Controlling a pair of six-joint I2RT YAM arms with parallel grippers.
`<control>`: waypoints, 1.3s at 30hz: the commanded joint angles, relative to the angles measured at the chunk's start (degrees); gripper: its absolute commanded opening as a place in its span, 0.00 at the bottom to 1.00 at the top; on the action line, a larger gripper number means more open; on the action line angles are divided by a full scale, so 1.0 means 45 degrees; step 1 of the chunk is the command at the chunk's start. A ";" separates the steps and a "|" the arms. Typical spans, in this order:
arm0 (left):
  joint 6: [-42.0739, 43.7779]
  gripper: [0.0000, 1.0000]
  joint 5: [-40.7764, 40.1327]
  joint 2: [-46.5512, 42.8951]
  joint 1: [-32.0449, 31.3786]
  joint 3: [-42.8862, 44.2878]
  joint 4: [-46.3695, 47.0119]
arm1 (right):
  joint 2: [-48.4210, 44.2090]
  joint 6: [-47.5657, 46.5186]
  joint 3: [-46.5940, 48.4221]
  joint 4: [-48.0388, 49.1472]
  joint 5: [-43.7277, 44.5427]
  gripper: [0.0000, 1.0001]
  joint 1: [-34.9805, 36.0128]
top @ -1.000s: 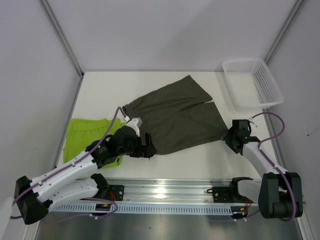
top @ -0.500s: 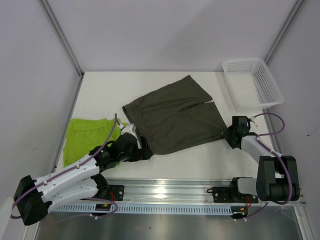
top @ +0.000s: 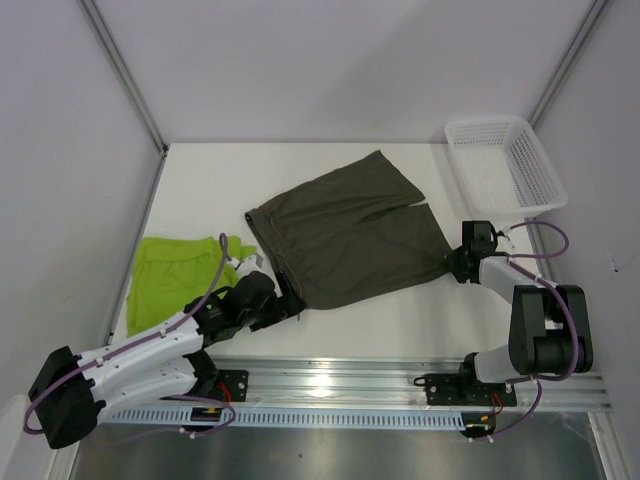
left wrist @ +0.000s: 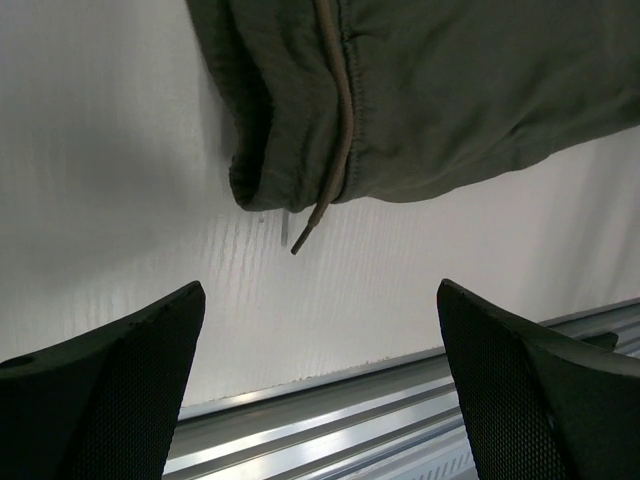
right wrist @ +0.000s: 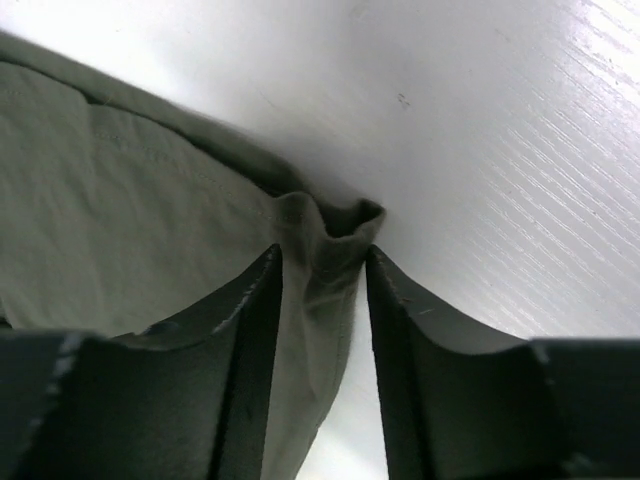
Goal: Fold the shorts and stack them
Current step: Fold the shorts
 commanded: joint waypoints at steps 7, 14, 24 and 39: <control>-0.2132 0.99 -0.0337 0.1046 -0.0050 -0.0314 0.1453 | -0.0012 0.0528 -0.0300 -0.0880 0.0807 0.00 -0.0021; -0.3751 0.94 -0.1196 0.1145 -0.0050 -0.0819 0.2232 | -0.1356 0.0723 -0.0885 -0.1231 0.1197 0.00 0.0174; -0.4963 0.79 -0.1725 0.3273 -0.0089 -0.0565 0.3053 | -0.2981 0.0801 -0.1453 -0.1524 0.1139 0.00 0.0252; -0.6935 0.64 -0.3227 0.4329 -0.0557 -0.0995 0.2665 | -0.4621 0.0743 -0.1628 -0.2539 0.1159 0.00 0.0291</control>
